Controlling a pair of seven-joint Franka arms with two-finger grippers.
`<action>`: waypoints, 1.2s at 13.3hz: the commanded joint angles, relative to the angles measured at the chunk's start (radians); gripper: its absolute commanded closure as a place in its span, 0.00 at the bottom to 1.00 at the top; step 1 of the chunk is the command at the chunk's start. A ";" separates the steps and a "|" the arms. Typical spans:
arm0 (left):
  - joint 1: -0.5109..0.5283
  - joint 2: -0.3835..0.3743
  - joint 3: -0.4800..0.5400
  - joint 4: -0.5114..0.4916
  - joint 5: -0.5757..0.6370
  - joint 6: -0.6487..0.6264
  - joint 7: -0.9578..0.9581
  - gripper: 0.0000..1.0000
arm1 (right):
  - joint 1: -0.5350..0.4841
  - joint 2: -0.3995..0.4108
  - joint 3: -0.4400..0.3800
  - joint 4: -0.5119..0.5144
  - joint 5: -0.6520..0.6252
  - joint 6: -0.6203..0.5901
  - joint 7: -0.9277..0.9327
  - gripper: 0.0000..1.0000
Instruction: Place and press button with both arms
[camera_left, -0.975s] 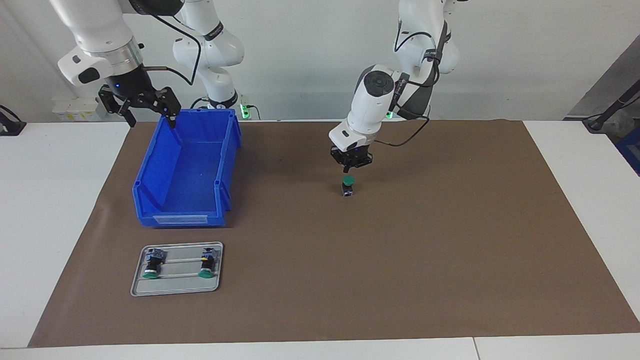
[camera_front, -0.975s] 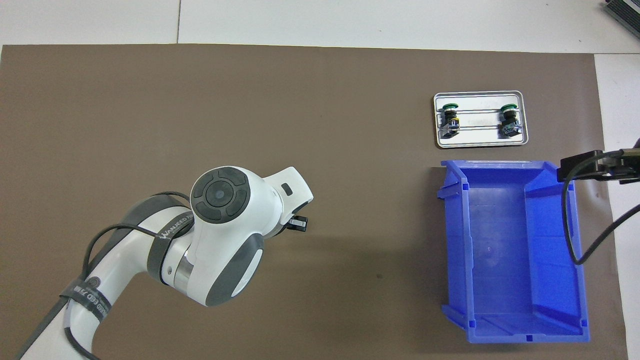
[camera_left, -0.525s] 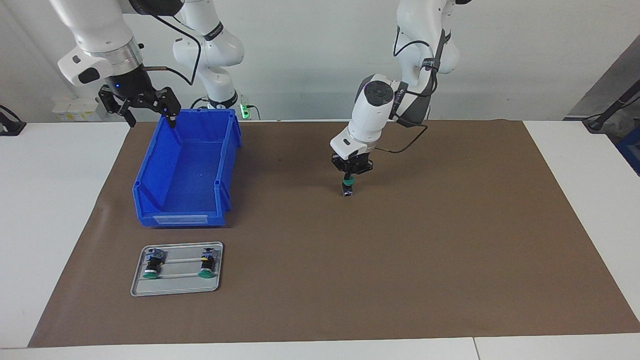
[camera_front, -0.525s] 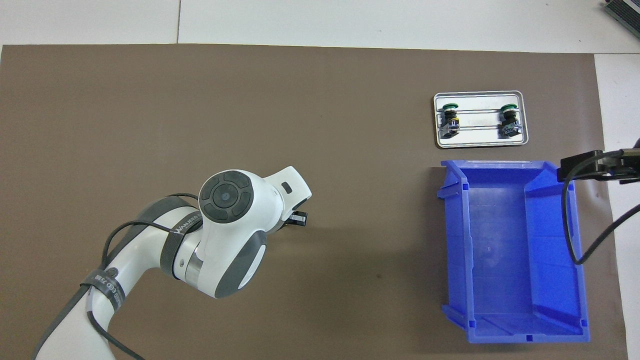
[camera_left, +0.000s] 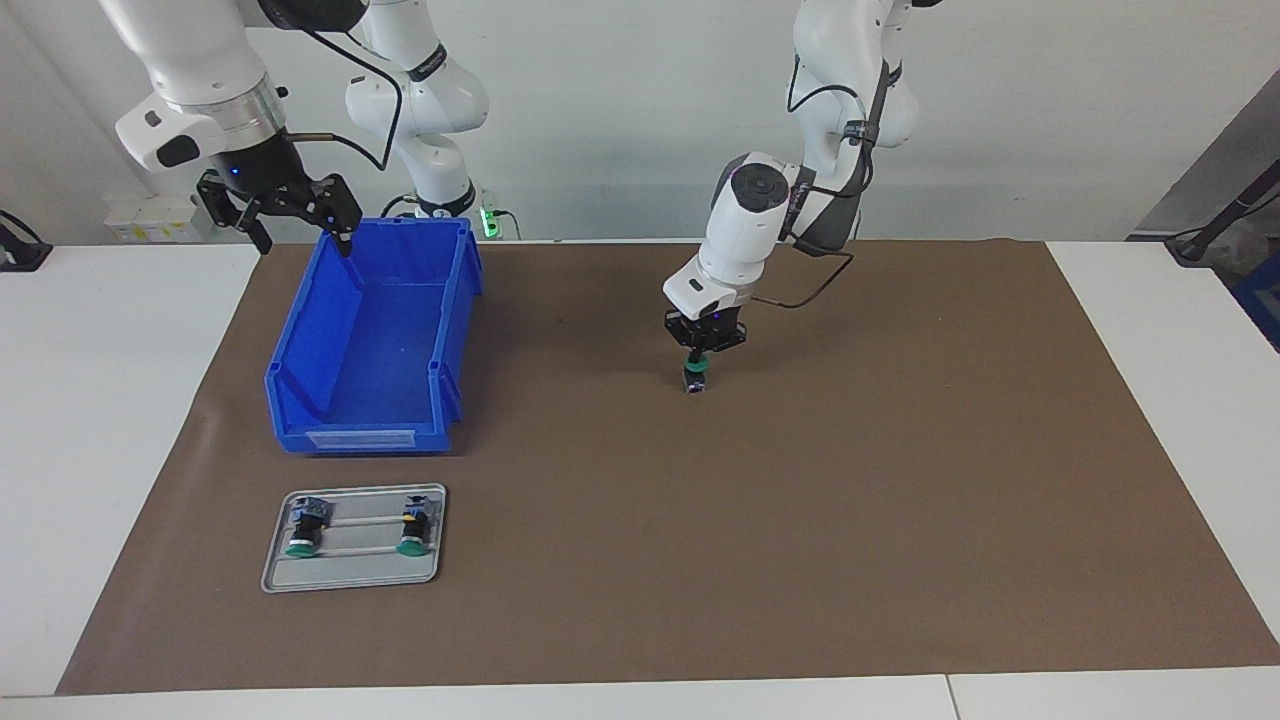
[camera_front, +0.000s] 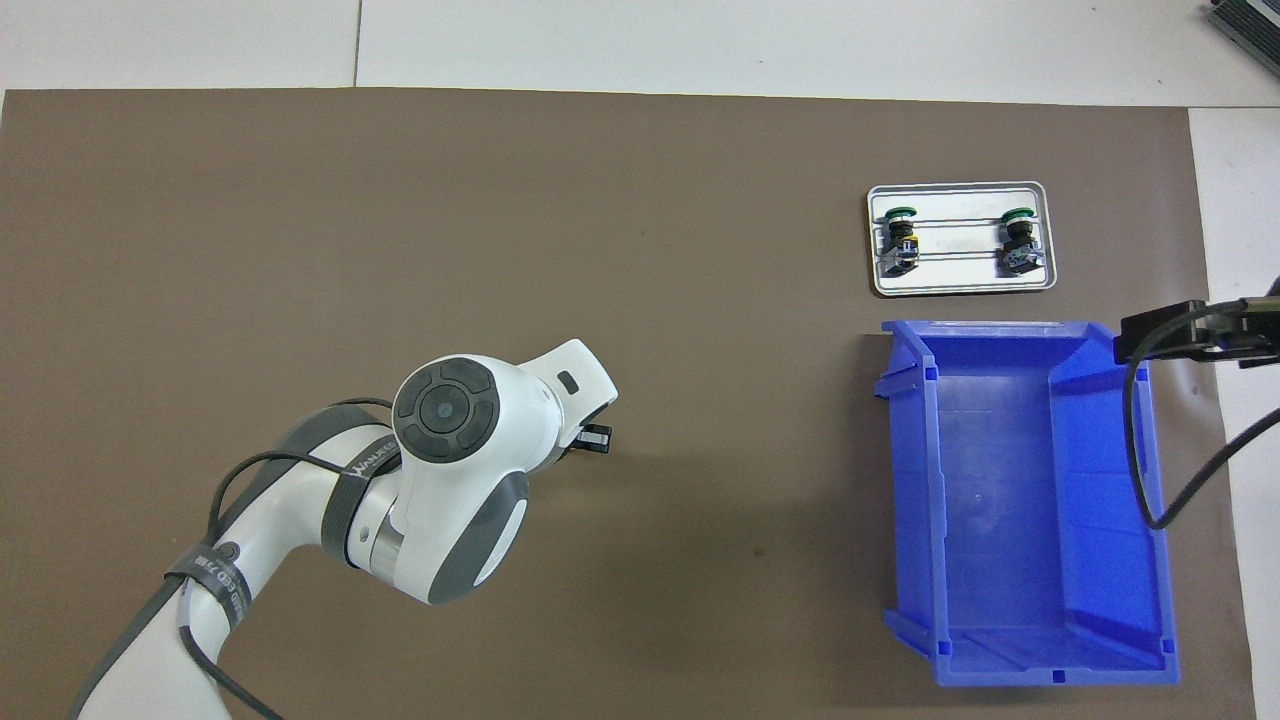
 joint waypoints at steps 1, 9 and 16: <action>0.008 0.027 0.012 0.087 0.027 -0.101 -0.013 0.92 | -0.013 -0.014 0.005 -0.011 0.022 -0.004 -0.027 0.00; 0.356 0.012 0.023 0.449 0.105 -0.532 0.153 0.64 | -0.011 -0.014 0.005 -0.011 0.022 -0.004 -0.027 0.00; 0.552 -0.031 0.026 0.594 0.158 -0.768 0.390 0.59 | -0.013 -0.016 0.006 -0.011 0.027 -0.001 -0.033 0.00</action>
